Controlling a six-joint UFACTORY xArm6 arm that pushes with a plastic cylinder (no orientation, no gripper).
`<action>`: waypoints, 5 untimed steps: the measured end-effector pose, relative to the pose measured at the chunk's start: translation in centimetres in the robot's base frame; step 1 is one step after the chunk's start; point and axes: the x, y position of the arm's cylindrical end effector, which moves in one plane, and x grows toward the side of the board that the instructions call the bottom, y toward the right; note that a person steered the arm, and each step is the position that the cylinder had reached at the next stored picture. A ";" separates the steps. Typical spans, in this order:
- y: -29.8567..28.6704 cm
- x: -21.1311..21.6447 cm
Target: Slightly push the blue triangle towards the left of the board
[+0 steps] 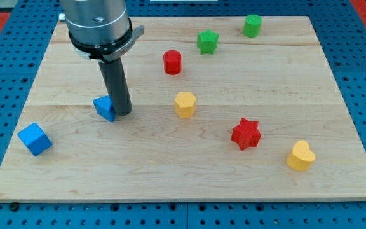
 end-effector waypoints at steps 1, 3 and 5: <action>7.8 3.5; 18.9 13.1; 29.8 13.7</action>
